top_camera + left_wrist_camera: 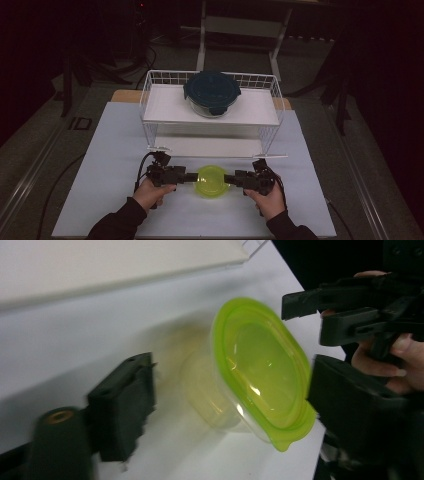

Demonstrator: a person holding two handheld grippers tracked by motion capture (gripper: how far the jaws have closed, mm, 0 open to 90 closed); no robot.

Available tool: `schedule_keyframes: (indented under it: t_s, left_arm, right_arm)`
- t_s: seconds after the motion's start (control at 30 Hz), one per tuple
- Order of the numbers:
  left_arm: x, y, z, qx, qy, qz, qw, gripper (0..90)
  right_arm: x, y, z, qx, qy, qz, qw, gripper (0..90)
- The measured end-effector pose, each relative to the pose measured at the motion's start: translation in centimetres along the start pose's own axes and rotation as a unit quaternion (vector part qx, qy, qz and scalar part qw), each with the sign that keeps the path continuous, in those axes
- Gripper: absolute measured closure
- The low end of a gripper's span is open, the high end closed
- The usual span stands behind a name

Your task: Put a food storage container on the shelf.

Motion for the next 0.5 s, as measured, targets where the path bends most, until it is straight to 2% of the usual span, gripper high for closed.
schedule_keyframes:
  t_s: [0.07,0.1,0.13,0.17,0.2,0.27,0.33,0.4,0.5]
  left_arm:
    - [-0.6,-0.2,0.1,0.014,-0.003,0.016,0.9998,29.0]
    - [-0.6,-0.2,0.1,0.014,-0.003,0.016,0.9998,30.7]
    - [-1.0,-0.3,0.3,0.028,-0.004,0.025,0.9993,30.7]
    - [-1.1,-0.4,0.3,0.036,-0.010,0.025,0.9990,37.4]
    - [-1.2,-0.4,0.4,0.041,-0.007,0.027,0.9988,41.5]
    - [-1.4,-0.5,0.5,0.051,-0.017,0.032,0.9980,48.8]
    - [-1.5,-0.6,0.4,0.052,-0.022,0.039,0.9977,53.7]
    - [-1.6,-0.7,0.2,0.051,-0.036,0.043,0.9971,58.7]
    - [-1.7,-0.6,-0.3,0.049,-0.039,0.047,0.9970,67.2]
  right_arm:
    - [-0.4,0.0,-0.2,-0.013,0.006,0.005,0.9999,38.2]
    - [-0.4,0.0,-0.2,-0.013,0.006,0.005,0.9999,38.2]
    - [-0.6,-0.1,-0.3,-0.017,0.006,0.007,0.9998,40.1]
    - [-0.8,-0.2,-0.4,-0.023,0.008,0.013,0.9996,42.1]
    - [-0.9,-0.2,-0.5,-0.030,0.009,0.014,0.9994,44.5]
    - [-1.0,-0.3,-0.6,-0.037,0.013,0.019,0.9990,47.0]
    - [-1.0,-0.4,-0.5,-0.042,0.018,0.022,0.9987,51.4]
    - [-1.1,-0.6,-0.4,-0.048,0.025,0.028,0.9982,57.6]
    - [-1.2,-0.7,-0.1,-0.048,0.034,0.036,0.9976,65.8]
Point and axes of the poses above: each handheld gripper's, and its own axes: x roughly backward along the jaws, y roughly out of its top, z roughly to its left, the point moved 6 cm from there along -x, roughly forward along the jaws, and after that the axes turned 13 degrees about z, right-handed, at the moved point
